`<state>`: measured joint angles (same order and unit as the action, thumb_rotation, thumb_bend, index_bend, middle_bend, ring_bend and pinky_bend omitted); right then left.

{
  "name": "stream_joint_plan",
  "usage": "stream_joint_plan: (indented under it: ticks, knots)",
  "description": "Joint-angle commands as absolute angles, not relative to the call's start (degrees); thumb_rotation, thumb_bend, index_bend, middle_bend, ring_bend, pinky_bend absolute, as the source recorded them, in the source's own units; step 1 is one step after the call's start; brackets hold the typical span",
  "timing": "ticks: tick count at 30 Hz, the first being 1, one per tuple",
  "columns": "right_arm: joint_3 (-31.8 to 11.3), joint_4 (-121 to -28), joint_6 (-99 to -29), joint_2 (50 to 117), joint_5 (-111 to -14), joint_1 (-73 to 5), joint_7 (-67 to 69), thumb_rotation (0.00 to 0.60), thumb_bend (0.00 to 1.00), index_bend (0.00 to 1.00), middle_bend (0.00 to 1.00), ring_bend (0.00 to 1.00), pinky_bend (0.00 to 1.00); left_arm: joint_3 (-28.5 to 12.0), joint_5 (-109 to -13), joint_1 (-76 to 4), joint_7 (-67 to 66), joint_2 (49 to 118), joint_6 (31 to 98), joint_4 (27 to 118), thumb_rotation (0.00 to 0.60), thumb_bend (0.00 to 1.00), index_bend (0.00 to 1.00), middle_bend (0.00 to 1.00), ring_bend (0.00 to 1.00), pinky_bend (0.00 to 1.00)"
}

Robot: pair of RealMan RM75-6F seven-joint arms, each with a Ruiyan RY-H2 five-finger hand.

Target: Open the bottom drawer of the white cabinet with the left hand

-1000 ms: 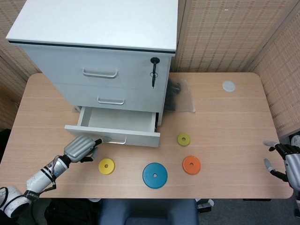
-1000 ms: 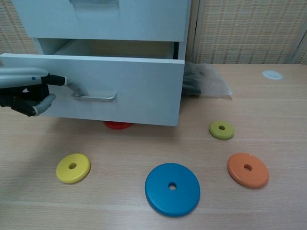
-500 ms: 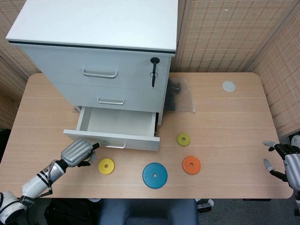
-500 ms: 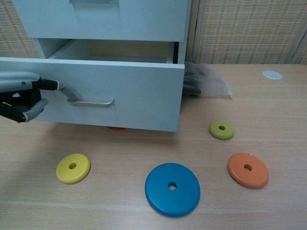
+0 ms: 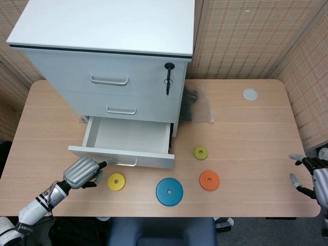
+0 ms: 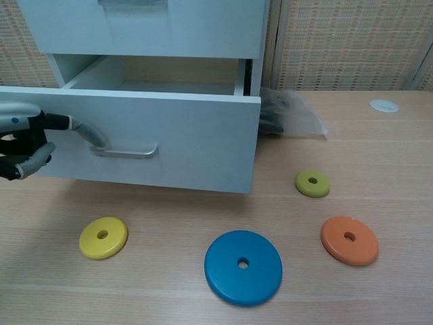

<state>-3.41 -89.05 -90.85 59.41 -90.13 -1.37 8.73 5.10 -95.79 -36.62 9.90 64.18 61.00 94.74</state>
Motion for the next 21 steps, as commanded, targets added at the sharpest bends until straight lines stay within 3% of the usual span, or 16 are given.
stream_joint_plan:
  ticks: [1,9,13,17,21]
  knots:
    - [-3.46,-89.00,-90.90,59.39,-90.21,-1.43,8.79,0.600,0.31,0.31,0.44,0.39,0.39,5.00,-97.30,-35.67,10.32,64.10,63.33,94.93,0.600,0.76,0.18,0.91,0.98,1.00]
    - [-3.62,-88.44,-90.91,59.52,-89.92,-1.43,9.33,0.600,0.31,0.31,0.44,0.39,0.39,4.98,-99.51,-32.93,10.80,63.24,69.22,95.01,0.600,0.76,0.20,0.84,0.88,1.00]
    - [-3.69,-87.97,-90.57,59.59,-89.71,-1.58,10.00,0.600,0.29,0.31,0.44,0.39,0.39,5.27,-97.82,-30.45,8.67,62.64,70.92,95.20,0.600,0.75,0.33,0.78,0.80,1.00]
    - [-3.17,-87.61,-88.90,59.39,-89.59,-2.01,10.88,0.600,0.19,0.31,0.44,0.39,0.39,5.69,-94.15,-26.64,5.58,62.35,72.89,95.29,0.600,0.70,0.48,0.74,0.73,0.97]
    - [-3.13,-87.36,-88.05,59.73,-89.56,-2.50,11.10,0.600,0.18,0.31,0.44,0.39,0.39,5.22,-89.72,-22.39,3.46,63.38,76.03,93.93,0.600,0.67,0.53,0.70,0.68,0.90]
